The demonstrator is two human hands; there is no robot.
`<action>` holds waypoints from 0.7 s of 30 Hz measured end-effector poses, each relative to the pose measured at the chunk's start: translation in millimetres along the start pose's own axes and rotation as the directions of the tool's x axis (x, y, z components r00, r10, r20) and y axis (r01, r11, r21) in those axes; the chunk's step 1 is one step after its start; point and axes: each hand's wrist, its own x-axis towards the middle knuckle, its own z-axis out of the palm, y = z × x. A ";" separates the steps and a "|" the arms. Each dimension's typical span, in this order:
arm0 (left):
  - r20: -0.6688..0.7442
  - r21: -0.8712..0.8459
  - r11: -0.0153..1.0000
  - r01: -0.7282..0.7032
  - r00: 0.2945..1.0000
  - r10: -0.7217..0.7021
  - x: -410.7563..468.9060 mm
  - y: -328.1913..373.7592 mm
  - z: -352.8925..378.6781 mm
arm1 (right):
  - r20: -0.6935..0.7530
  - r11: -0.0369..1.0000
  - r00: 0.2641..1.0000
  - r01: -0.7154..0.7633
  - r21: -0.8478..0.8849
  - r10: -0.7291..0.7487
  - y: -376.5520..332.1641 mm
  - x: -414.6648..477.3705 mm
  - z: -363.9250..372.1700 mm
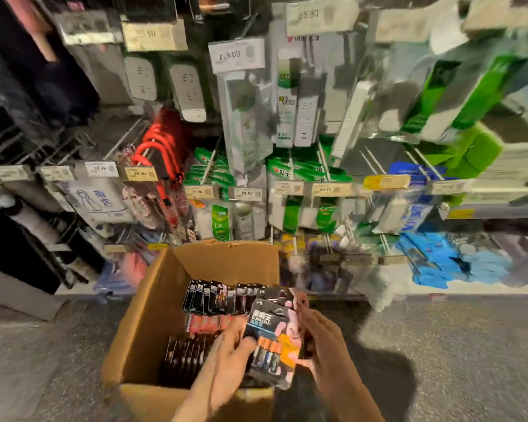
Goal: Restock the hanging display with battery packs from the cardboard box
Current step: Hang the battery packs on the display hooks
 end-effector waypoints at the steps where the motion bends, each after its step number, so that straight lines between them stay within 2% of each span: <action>1: 0.003 -0.035 0.999 0.014 1.000 -0.013 -6.6 2.6 18.6 | -0.013 1.000 1.000 0.002 0.001 -0.002 -4.3 -7.6 -16.7; 3: 0.001 -0.212 0.977 0.021 1.000 -0.021 -20.6 10.0 57.3 | -0.082 0.999 0.996 0.029 -0.032 -0.031 -16.0 -24.0 -50.7; 5: -0.012 -0.299 0.953 -0.039 0.999 0.037 -31.5 18.1 95.1 | -0.136 0.997 0.988 0.074 -0.032 -0.078 -33.9 -43.9 -83.2; 7: 0.013 -0.430 0.903 -0.005 1.000 0.012 -39.3 27.0 133.2 | -0.187 0.991 0.973 0.132 -0.028 -0.134 -51.4 -60.9 -118.8; 9: 0.001 -0.437 0.899 -0.018 1.000 0.021 -50.4 34.1 163.9 | -0.173 0.980 0.964 0.200 -0.025 -0.201 -65.5 -81.6 -154.0; 11: -0.014 -0.473 0.881 -0.001 1.000 -0.006 -59.9 43.9 188.0 | -0.174 0.957 0.941 0.276 -0.095 -0.289 -74.8 -102.1 -189.6; 17: -0.001 -0.366 0.918 -0.151 0.987 0.162 -83.1 93.3 236.6 | -0.172 0.850 0.867 0.389 -0.356 -0.469 -111.6 -131.2 -249.1; 18: -0.003 -0.354 0.918 -0.178 0.982 0.189 -84.1 102.0 241.4 | -0.192 0.843 0.838 0.443 -0.306 -0.510 -120.8 -134.3 -250.0; 19: -0.007 -0.341 0.917 -0.207 0.976 0.218 -84.6 111.9 244.6 | -0.142 0.872 0.867 0.450 -0.193 -0.478 -133.3 -138.4 -251.1; 20: -0.012 -0.325 0.915 -0.237 0.969 0.247 -83.1 121.4 247.3 | -0.048 0.872 0.879 0.463 -0.158 -0.475 -146.4 -141.9 -253.2; 21: -0.020 -0.309 0.912 -0.269 0.961 0.276 -83.0 131.8 248.2 | 0.034 0.846 0.853 0.520 -0.120 -0.520 -155.2 -142.2 -257.4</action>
